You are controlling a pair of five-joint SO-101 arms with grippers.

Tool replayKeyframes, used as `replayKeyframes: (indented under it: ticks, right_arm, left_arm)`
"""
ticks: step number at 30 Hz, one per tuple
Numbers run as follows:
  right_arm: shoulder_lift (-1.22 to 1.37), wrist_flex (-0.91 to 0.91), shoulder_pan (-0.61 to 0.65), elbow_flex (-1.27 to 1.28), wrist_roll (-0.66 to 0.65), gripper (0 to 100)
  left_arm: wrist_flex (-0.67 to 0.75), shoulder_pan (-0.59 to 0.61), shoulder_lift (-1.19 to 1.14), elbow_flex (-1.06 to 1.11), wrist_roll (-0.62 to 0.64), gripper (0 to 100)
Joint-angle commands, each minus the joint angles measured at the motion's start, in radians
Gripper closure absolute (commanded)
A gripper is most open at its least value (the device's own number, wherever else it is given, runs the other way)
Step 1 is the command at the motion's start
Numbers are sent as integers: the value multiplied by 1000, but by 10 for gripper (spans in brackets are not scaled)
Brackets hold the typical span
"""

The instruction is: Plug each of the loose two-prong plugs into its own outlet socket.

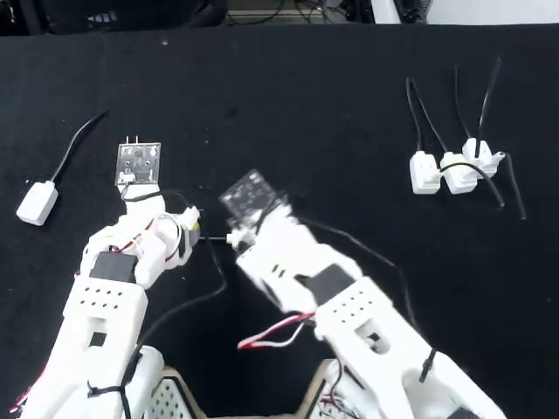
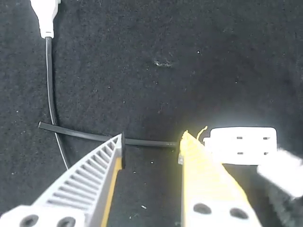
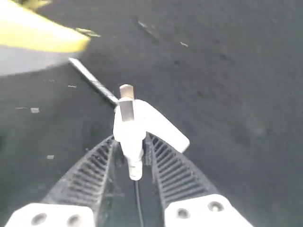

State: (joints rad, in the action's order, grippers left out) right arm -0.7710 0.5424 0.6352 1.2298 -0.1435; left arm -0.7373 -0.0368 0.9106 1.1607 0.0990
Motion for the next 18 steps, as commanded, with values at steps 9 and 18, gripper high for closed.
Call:
replayKeyframes:
  ticks: [9,18]
  right_arm:
    - [13,-180,150,81,12,988]
    - [13,-235,155,108,14,988]
  left_arm:
    - [17,7,26,-44,92,802]
    - [15,-143,26,-35,84,802]
